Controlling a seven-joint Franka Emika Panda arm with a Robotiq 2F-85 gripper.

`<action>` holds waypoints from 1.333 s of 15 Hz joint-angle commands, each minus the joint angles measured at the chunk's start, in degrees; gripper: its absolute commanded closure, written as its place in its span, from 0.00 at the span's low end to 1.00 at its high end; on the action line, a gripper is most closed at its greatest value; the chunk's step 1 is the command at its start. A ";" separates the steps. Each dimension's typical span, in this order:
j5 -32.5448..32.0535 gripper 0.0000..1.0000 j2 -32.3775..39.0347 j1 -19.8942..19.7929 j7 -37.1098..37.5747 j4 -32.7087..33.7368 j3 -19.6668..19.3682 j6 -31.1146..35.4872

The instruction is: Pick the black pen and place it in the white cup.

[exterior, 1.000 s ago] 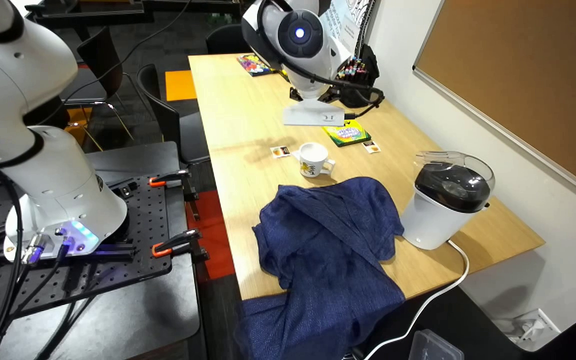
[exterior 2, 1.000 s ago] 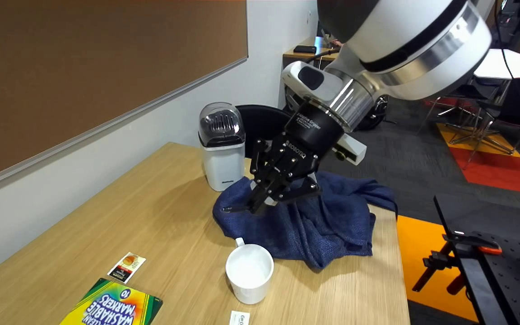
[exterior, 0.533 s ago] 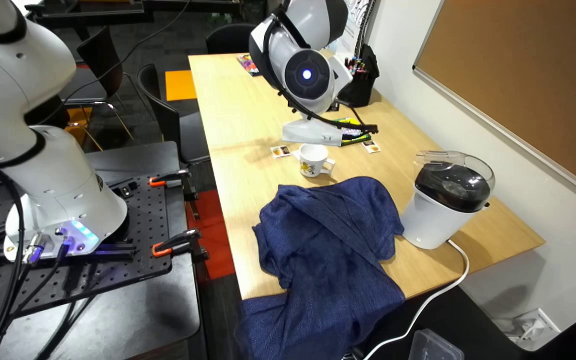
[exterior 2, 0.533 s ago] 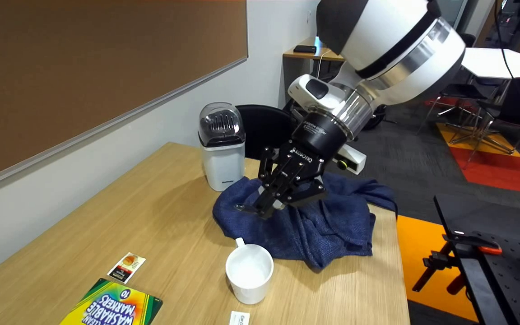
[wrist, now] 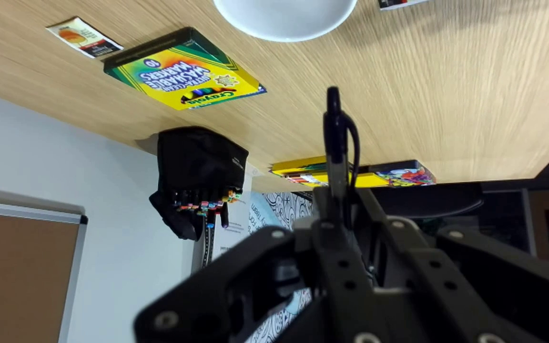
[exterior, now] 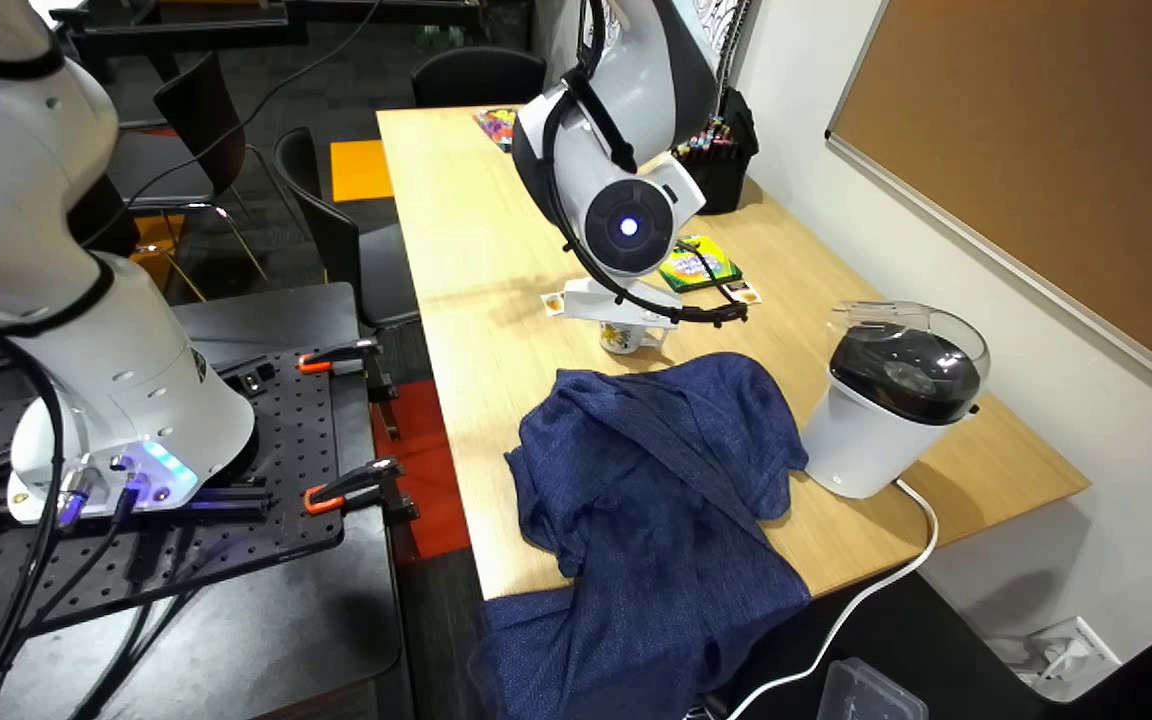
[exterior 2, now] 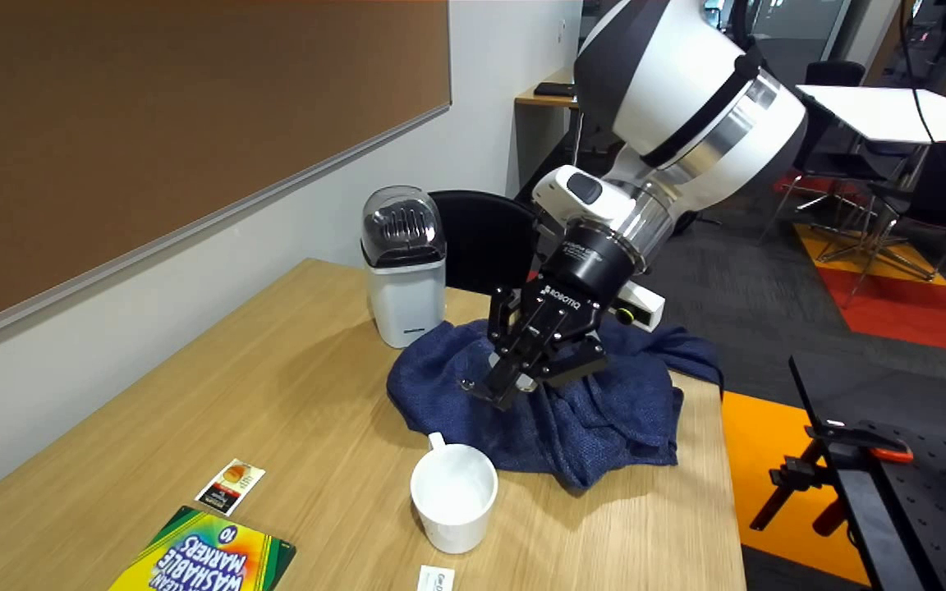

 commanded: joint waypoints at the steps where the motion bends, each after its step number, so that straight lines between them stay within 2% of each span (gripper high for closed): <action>1: 1.26 0.96 2.33 3.41 -4.03 1.92 -4.23 -3.28; 6: 0.39 0.96 6.20 5.50 -6.09 5.06 -5.93 -4.47; 9: 2.15 0.96 8.35 6.31 -7.26 7.38 -5.94 -3.91; 20: 4.58 0.96 17.80 5.40 -7.71 15.43 -6.31 -10.36</action>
